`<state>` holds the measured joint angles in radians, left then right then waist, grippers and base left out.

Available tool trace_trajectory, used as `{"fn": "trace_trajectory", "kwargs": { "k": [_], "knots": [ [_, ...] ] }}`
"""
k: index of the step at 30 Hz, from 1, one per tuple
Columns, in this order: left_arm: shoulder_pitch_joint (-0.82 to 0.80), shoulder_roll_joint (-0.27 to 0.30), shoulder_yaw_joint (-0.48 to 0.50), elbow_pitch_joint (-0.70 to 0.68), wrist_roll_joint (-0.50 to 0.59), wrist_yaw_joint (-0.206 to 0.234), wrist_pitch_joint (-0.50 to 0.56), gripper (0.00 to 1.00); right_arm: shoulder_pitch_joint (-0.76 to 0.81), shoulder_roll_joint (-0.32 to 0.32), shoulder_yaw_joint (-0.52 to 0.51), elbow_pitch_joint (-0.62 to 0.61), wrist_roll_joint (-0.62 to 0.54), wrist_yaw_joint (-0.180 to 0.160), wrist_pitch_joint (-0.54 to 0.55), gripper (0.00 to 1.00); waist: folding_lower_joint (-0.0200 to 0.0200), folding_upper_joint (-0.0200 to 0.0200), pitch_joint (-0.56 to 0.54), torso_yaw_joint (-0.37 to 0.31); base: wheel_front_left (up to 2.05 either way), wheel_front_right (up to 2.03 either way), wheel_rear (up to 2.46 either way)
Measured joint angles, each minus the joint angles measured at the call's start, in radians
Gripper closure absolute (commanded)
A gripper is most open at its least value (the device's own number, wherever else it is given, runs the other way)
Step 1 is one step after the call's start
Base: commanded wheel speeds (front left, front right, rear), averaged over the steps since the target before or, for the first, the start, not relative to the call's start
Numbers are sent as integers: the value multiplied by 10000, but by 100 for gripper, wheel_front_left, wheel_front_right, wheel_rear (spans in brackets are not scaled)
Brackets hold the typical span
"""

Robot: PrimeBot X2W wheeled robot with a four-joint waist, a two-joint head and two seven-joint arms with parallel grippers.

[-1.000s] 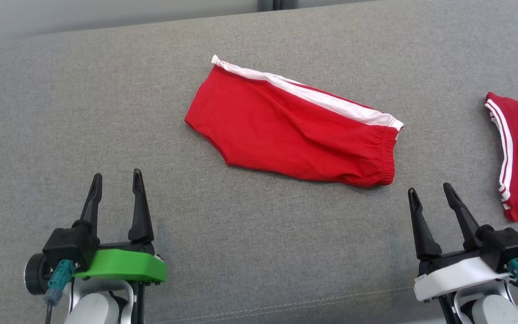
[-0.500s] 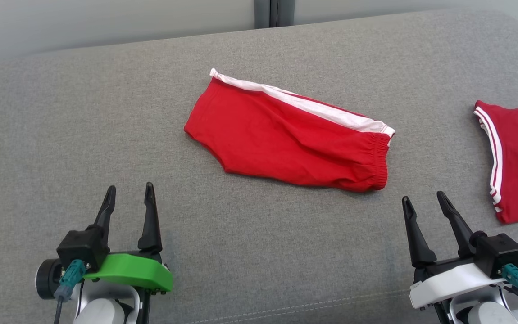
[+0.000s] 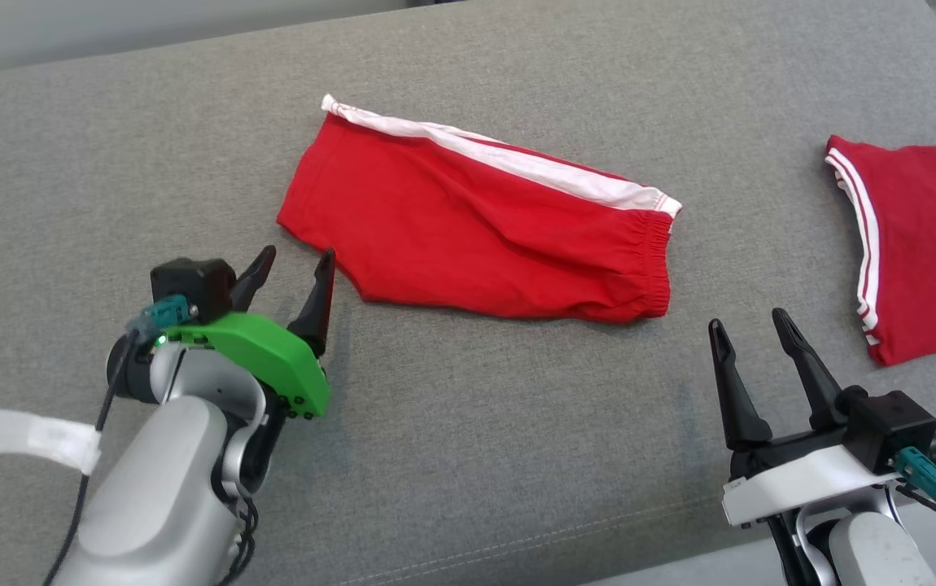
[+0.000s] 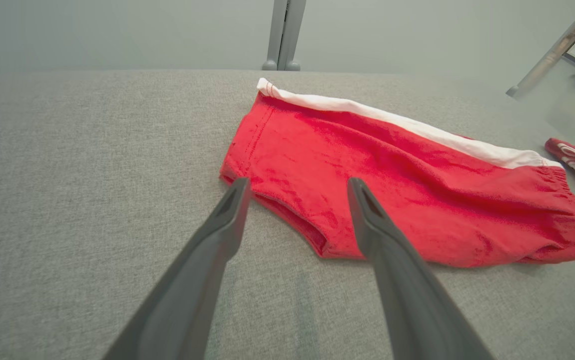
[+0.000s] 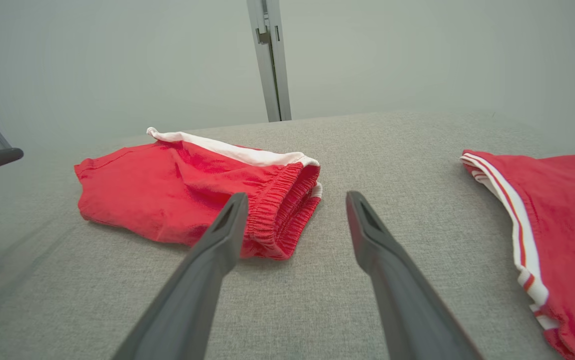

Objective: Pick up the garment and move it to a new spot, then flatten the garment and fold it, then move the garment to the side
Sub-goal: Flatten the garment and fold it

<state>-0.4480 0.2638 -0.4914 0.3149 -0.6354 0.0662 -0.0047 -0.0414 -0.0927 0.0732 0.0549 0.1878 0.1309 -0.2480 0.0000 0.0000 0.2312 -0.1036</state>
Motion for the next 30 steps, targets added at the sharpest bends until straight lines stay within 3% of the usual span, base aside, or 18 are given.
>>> {"fn": "trace_trajectory", "kwargs": {
  "k": [12,22,23,24,30],
  "knots": [
    [-2260,-199,566,3839,-1080,-918,930,0,-550,125,192,299,240,0,-123,0,1,0,835,-998,0,0,0],
    [-3268,-550,635,5438,-1446,-1409,1080,0,-784,192,201,313,414,0,-136,0,0,0,1294,-1286,0,0,0],
    [-3410,-637,631,5641,-1557,-1523,1080,57,-864,207,228,313,445,0,-136,0,0,0,1325,-1300,0,0,0],
    [-3463,-663,616,5680,-1557,-1557,1009,100,-874,211,230,311,460,0,-136,0,0,0,1333,-1301,0,0,0],
    [-3180,-832,355,5787,-1363,-1722,-98,100,-782,190,144,332,458,0,-136,0,1,0,1165,-1234,0,0,0]
  ]
}}
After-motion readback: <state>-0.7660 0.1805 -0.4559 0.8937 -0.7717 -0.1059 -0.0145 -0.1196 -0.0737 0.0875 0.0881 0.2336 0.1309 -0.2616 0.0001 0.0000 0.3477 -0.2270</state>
